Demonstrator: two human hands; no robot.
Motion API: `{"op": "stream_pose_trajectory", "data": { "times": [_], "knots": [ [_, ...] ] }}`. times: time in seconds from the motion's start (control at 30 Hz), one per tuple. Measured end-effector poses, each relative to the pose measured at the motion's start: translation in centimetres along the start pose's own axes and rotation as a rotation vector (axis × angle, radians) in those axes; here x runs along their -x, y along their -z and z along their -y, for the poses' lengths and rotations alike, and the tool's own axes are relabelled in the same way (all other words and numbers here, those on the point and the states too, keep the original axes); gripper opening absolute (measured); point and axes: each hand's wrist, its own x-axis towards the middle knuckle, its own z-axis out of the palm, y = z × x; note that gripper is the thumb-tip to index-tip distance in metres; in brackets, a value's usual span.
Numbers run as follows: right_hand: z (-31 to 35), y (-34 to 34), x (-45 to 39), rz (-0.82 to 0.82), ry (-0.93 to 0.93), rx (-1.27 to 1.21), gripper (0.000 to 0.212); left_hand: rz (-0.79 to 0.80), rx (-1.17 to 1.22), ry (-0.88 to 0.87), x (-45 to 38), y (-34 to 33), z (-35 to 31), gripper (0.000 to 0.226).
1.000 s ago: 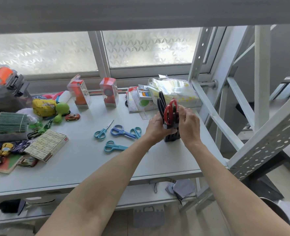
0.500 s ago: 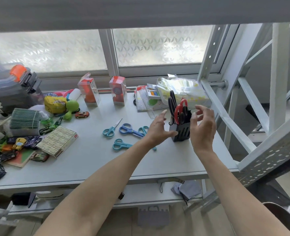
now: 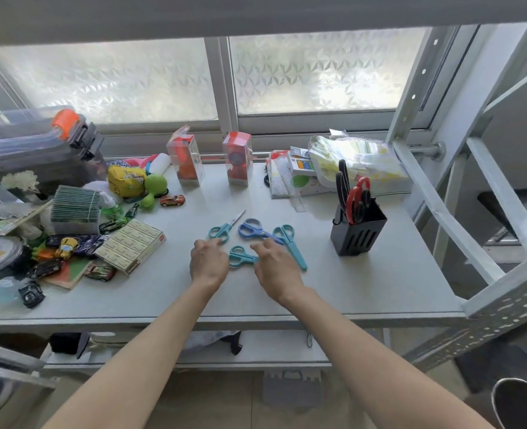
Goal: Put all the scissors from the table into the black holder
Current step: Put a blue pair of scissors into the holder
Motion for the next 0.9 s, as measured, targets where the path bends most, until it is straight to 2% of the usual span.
{"op": "stream_pose_trajectory", "data": {
  "times": [0.17,0.27,0.37,0.5,0.63,0.77,0.83,0.9],
  "knots": [
    [0.4,-1.0,-1.3,0.050,-0.029,0.143,0.023,0.045,-0.024,0.000,0.6,-0.1,-0.9,0.035],
    [0.1,-1.4,-0.9,0.012,-0.029,0.151,0.024,0.113,0.133,0.068,0.4,0.1,-1.2,0.025],
    [-0.3,-1.3,0.3,-0.084,0.009,0.117,0.028,0.193,0.402,0.108,1.0,0.4,-1.6,0.002],
    [-1.1,-0.1,2.0,-0.279,0.068,0.050,0.019,0.293,0.620,0.029,2.9,2.0,-3.7,0.010],
    [-2.4,2.1,3.6,-0.422,0.058,-0.056,0.021,0.458,0.826,-0.097,4.3,3.1,-6.8,0.014],
    [-3.9,6.0,5.5,-0.672,-0.015,-0.252,0.005,0.488,0.683,-0.247,4.9,1.8,-10.0,0.022],
    [-4.8,8.4,6.4,-0.789,-0.045,-0.327,0.005,0.495,0.614,-0.301,4.8,0.6,-11.4,0.025],
    [-5.9,11.0,7.0,-0.900,-0.086,-0.365,0.009,0.496,0.571,-0.354,4.6,-0.6,-12.7,0.038]
  ]
}}
